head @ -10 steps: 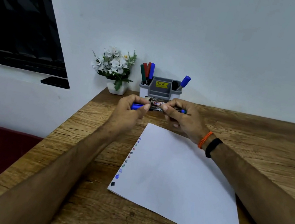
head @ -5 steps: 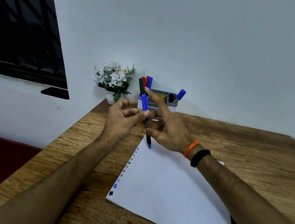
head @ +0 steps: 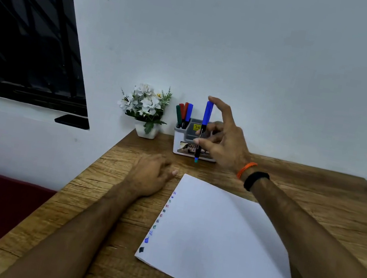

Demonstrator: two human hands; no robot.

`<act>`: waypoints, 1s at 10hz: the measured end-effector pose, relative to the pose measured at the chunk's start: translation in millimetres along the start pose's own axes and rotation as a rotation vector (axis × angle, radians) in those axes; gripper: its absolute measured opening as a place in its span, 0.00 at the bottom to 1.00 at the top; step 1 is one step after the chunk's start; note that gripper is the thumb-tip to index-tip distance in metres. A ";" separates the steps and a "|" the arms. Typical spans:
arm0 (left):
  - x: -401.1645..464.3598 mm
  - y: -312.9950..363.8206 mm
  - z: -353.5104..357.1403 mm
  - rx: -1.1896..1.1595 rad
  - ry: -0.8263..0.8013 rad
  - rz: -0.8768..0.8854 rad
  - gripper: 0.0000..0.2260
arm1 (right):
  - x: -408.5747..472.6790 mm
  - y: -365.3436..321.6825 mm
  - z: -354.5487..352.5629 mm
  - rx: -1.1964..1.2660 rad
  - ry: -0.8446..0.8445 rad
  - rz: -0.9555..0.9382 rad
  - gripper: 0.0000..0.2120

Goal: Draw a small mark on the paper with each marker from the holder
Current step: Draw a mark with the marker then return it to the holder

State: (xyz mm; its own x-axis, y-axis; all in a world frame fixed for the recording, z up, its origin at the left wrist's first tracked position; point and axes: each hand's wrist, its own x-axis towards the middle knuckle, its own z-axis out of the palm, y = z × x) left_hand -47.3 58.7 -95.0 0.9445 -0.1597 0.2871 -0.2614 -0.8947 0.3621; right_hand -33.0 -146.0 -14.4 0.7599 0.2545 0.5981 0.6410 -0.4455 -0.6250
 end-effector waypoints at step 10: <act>7.7 -8.7 10.9 0.076 -0.021 -0.037 0.24 | 89.8 35.2 50.5 -0.495 -0.115 0.045 0.23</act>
State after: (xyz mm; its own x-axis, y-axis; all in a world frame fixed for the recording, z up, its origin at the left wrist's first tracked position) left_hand -35.7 60.7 -105.7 0.9574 -0.1338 0.2558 -0.2108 -0.9293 0.3032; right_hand 63.2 -95.5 -8.0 0.8105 0.3059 0.4994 0.5007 -0.8043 -0.3199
